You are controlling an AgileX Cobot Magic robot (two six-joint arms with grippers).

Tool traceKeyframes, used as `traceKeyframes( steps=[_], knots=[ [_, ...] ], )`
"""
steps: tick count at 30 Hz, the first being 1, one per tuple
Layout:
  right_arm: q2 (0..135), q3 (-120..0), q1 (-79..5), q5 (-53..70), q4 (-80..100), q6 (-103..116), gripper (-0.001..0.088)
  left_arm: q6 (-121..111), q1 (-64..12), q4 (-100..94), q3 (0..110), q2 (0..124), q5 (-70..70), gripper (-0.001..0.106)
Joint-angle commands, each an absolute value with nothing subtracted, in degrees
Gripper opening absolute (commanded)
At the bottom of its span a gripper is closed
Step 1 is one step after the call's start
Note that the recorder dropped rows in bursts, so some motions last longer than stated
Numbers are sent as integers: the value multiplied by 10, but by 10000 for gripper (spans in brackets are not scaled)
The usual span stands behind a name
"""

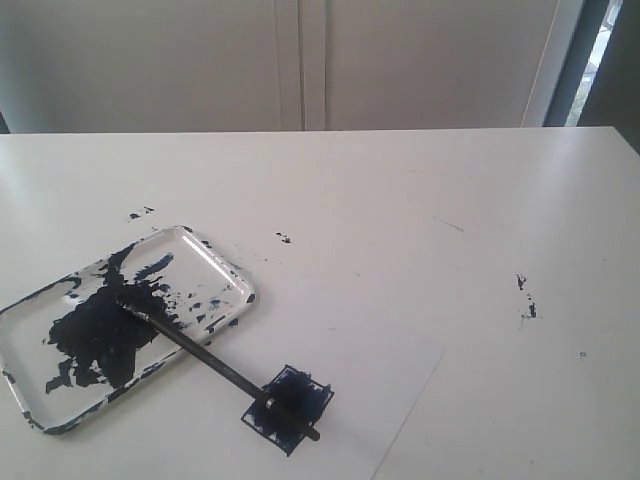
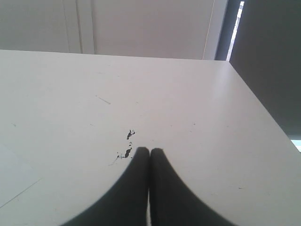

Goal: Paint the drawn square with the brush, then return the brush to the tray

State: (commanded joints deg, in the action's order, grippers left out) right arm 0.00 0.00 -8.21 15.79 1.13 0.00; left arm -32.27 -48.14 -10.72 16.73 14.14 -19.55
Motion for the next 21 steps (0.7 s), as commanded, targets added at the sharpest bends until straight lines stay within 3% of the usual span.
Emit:
traceKeyframes(
  steps=[2, 4, 11, 21],
  knots=[
    [0, 0, -82, 158, 11, 0, 0, -31, -481, 36, 167, 141, -152, 143],
    [0, 0, -82, 158, 11, 0, 0, 92, -481, 68, 165, 141, -117, 143],
    [0, 0, -82, 158, 11, 0, 0, 73, -481, 57, 56, 140, -23, 143],
    [0, 0, -82, 158, 11, 0, 0, 14, -480, 58, 11, 136, -13, 143]
  ],
)
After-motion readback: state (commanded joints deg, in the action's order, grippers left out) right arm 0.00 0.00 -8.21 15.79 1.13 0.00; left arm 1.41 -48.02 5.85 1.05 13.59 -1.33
